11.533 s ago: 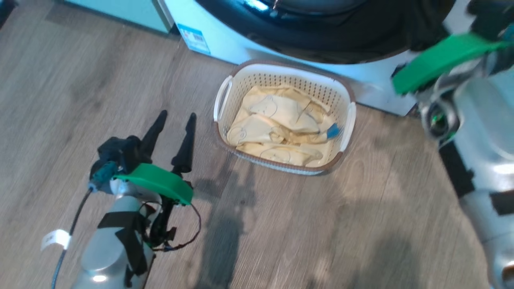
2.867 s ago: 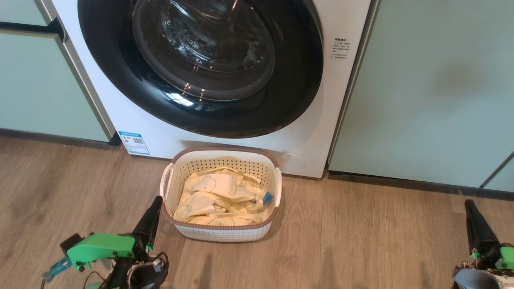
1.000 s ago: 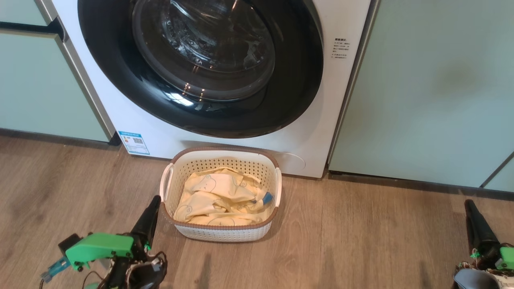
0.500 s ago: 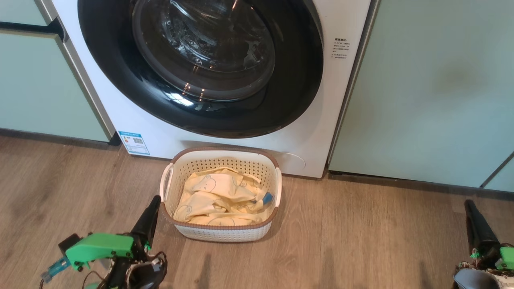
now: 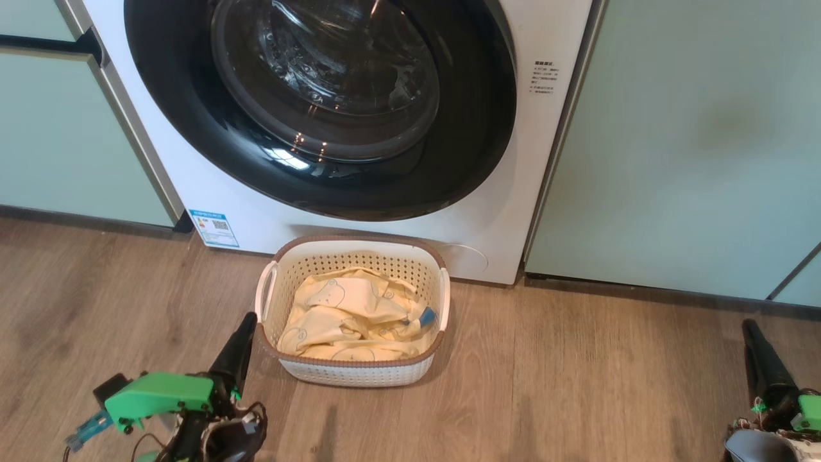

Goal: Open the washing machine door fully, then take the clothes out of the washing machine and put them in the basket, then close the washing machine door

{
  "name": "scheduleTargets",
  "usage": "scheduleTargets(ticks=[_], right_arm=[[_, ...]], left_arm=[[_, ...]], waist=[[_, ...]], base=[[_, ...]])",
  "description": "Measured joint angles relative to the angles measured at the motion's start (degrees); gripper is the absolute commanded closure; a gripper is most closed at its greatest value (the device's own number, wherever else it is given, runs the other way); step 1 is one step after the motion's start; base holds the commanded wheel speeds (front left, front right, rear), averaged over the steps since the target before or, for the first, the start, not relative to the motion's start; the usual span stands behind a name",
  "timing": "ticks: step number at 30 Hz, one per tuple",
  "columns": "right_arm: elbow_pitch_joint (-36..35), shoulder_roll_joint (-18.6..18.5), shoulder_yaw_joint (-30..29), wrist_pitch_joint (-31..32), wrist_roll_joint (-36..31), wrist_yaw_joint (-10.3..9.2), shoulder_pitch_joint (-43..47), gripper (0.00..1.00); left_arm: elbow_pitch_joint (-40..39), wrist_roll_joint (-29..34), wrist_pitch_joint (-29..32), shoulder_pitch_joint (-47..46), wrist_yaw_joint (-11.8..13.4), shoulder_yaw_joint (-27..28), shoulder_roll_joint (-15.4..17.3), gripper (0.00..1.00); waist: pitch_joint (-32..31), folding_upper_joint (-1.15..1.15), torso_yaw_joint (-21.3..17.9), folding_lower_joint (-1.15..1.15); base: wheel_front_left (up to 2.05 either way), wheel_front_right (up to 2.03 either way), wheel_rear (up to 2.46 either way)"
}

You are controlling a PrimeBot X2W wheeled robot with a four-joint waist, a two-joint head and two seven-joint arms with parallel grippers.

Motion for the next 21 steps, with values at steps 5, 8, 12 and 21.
scheduleTargets(ticks=[5,8,12,21], right_arm=[[0.0,0.0,0.0,0.0,0.0,0.00,0.0,1.00],[0.0,0.0,0.0,0.0,0.0,0.00,0.0,1.00],[0.0,0.0,0.0,0.0,0.0,0.00,0.0,1.00],[0.0,0.0,0.0,0.0,0.0,0.00,0.0,1.00]], left_arm=[[0.0,0.0,0.0,0.0,0.0,0.0,0.0,1.00],[0.0,0.0,0.0,0.0,0.0,0.0,0.0,1.00],[0.0,0.0,0.0,0.0,0.0,0.0,0.0,1.00],[0.0,0.0,0.0,0.0,0.0,0.0,0.0,1.00]], waist=[[0.0,0.00,0.0,0.00],[0.0,0.00,0.0,0.00],[0.0,0.00,0.0,0.00],[0.0,0.00,0.0,0.00]], base=[[0.00,0.00,0.00],[0.00,0.00,0.00],[0.00,0.00,0.00],[0.00,0.00,0.00]])
